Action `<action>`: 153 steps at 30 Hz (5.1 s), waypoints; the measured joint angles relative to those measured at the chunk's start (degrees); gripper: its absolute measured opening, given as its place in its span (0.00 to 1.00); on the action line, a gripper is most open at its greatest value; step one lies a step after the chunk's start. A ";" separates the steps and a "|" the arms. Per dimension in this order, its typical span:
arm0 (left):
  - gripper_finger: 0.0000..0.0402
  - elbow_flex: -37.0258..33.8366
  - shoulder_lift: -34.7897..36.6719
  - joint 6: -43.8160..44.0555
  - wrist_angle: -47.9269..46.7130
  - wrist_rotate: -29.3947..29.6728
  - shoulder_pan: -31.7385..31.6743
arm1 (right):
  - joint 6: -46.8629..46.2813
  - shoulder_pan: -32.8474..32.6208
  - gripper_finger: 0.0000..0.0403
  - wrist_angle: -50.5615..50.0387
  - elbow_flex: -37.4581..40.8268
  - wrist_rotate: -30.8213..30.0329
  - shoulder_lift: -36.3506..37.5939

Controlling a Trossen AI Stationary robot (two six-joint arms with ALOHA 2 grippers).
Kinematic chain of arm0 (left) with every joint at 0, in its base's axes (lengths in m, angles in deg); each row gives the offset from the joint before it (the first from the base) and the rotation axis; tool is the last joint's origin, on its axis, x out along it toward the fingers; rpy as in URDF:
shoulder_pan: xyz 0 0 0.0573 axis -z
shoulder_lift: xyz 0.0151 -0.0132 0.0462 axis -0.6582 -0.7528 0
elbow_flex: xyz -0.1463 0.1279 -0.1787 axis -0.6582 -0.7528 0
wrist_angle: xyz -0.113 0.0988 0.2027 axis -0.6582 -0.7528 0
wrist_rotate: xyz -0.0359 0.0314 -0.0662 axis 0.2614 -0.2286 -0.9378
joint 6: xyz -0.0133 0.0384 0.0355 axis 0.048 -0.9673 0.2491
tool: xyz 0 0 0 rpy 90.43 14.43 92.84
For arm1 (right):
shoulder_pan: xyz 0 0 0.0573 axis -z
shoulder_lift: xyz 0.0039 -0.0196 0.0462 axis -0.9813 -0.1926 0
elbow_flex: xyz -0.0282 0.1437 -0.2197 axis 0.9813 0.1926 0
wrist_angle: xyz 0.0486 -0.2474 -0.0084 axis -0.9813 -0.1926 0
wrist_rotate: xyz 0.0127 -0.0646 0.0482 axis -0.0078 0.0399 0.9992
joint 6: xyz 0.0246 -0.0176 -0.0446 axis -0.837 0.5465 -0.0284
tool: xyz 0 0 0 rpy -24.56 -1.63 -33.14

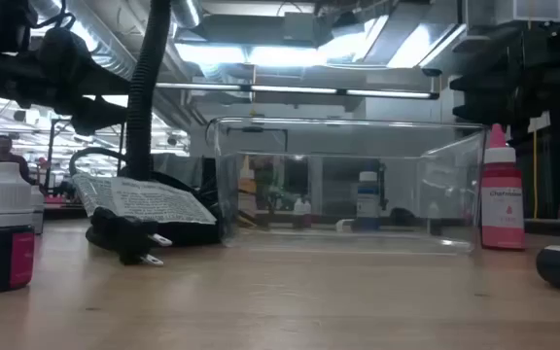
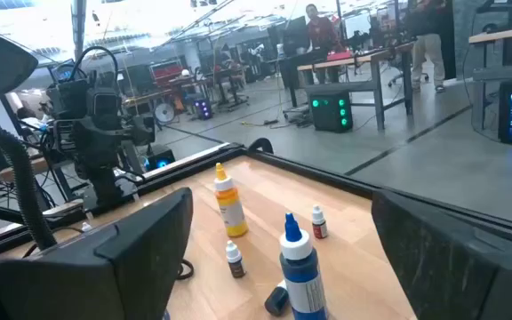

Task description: Pick & Place food coloring

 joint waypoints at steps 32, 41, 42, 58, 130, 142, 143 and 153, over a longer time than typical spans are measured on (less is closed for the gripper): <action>0.80 0.00 0.00 0.00 0.00 -0.01 0.00 | -0.01 0.00 0.86 0.02 0.01 0.00 -0.01; 0.80 0.01 0.00 0.03 0.00 -0.01 0.01 | 0.00 0.00 0.86 0.01 0.01 0.00 -0.02; 0.80 0.01 0.00 0.02 0.00 0.00 0.00 | 0.00 0.01 0.86 0.00 0.01 0.01 -0.01; 0.80 0.00 0.00 0.01 0.00 -0.01 -0.01 | -0.02 0.01 0.86 0.01 0.00 0.00 -0.02; 0.80 -0.01 0.00 0.03 0.00 0.00 0.01 | -59.24 9.76 0.86 -92.59 -92.00 25.07 -73.52; 0.80 0.01 0.00 0.01 0.00 0.00 -0.01 | -70.27 4.23 0.86 -92.63 -91.91 28.08 -88.59; 0.80 0.01 0.00 -0.01 0.01 0.00 0.00 | -71.87 3.70 0.86 -92.67 -91.91 28.74 -89.39; 0.80 0.01 0.00 0.03 0.00 0.00 0.00 | -88.68 -1.83 0.86 -87.54 -82.80 33.68 -87.11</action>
